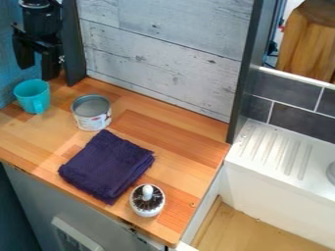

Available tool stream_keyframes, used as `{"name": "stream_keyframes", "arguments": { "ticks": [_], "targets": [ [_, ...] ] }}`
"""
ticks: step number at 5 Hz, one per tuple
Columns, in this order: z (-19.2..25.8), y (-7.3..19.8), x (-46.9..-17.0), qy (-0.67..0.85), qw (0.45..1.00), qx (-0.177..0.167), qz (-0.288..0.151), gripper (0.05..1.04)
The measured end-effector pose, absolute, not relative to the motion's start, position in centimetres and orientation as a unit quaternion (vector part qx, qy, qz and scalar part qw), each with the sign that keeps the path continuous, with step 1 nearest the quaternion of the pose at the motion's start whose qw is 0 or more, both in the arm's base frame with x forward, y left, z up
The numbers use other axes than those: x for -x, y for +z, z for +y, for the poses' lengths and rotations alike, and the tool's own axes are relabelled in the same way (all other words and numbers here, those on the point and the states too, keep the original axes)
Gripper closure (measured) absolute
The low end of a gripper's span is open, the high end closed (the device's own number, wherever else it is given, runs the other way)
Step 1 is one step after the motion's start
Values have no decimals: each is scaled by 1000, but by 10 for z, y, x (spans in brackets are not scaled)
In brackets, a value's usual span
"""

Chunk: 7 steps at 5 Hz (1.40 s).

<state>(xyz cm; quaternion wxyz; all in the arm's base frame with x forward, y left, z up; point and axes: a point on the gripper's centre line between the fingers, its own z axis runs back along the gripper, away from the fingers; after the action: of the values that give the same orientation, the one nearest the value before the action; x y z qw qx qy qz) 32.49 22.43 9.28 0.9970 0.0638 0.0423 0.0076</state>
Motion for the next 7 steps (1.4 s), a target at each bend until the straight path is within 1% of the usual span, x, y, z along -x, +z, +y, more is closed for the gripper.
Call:
{"name": "stream_keyframes", "arguments": {
  "ticks": [1,2,3,4,6,7],
  "targets": [
    [223,77,-322,7,997,-52,61,75],
    [223,71,-334,19,998,-39,42,75],
    [226,63,-345,34,999,-36,21,75],
    [229,51,-346,56,997,-40,31,75],
    [238,43,-345,74,994,-53,66,75],
    [240,37,-346,78,993,-47,79,108]
  ]
}}
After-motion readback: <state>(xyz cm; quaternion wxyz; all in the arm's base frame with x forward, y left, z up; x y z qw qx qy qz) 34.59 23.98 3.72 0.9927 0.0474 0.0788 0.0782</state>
